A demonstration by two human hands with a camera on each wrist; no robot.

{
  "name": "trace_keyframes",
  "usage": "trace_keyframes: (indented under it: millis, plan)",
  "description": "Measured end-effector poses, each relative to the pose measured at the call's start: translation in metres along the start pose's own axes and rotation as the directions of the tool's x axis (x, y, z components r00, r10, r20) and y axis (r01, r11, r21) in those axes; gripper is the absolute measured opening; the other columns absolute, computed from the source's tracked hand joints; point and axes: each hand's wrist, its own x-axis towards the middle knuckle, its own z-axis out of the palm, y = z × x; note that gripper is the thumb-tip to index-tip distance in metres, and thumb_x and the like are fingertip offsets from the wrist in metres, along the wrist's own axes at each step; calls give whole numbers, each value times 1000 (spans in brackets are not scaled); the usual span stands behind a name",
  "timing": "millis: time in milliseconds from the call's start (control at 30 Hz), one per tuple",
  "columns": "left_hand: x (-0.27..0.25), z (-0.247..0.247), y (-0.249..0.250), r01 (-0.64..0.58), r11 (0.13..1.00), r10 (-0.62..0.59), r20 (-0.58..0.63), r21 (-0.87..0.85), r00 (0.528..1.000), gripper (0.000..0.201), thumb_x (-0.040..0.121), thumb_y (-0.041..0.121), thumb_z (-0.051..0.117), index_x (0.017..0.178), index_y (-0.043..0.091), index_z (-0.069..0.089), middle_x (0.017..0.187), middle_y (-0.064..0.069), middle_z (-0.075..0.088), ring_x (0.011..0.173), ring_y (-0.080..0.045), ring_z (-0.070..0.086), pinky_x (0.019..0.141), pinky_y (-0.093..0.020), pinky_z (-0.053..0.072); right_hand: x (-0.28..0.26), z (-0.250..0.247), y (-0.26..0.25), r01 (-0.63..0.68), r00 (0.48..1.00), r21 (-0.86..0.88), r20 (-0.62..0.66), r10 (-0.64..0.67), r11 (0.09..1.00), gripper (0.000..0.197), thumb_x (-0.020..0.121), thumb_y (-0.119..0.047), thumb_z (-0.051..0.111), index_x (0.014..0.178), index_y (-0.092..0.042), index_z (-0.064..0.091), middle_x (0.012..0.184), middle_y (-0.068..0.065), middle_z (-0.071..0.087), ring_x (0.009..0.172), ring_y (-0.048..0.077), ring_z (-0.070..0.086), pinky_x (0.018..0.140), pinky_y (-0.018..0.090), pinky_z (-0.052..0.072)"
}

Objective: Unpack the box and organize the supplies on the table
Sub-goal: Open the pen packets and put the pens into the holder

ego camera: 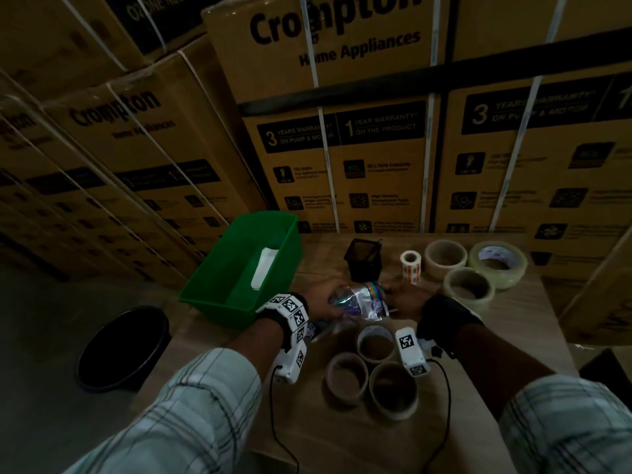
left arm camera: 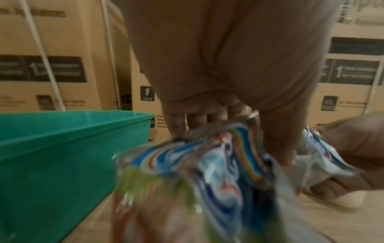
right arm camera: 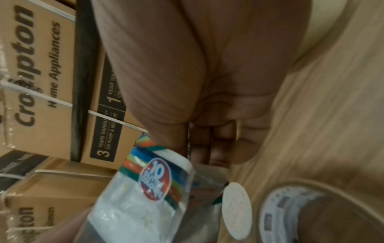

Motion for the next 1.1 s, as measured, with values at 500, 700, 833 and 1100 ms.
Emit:
trace_keyframes:
  millis: [500,700,833,1100]
  plan:
    - [16,-10,-5,-104,988,102,29,110,994,63,87,13,63,144,10,36,137,-16,52,123,-28,53,102,-33,43,9,20,-2,180,976,-229,-84,-203,957,28,85,5,61,112,0,66,107,20,69,87,22,69,78,28,58]
    - [34,-31,-17,-185,937,175,60,297,983,87,77,42,72,148,20,27,139,-10,50,123,-28,51,102,-36,44,15,34,-16,229,958,42,-189,-217,973,23,89,6,53,96,-11,68,84,2,75,79,13,71,71,24,57]
    - [50,-42,-19,-164,875,182,5,456,983,95,73,49,73,149,28,21,140,-9,46,126,-32,45,104,-43,40,22,38,-35,234,944,27,-247,-220,972,21,88,4,57,99,-10,69,86,3,75,82,16,71,74,28,57]
    - [74,-50,-14,-288,723,329,54,628,943,73,85,48,62,146,28,28,138,-11,48,126,-33,45,104,-44,34,34,45,-31,94,894,-131,-425,-141,987,22,85,15,55,102,6,64,81,14,61,61,11,61,58,22,53]
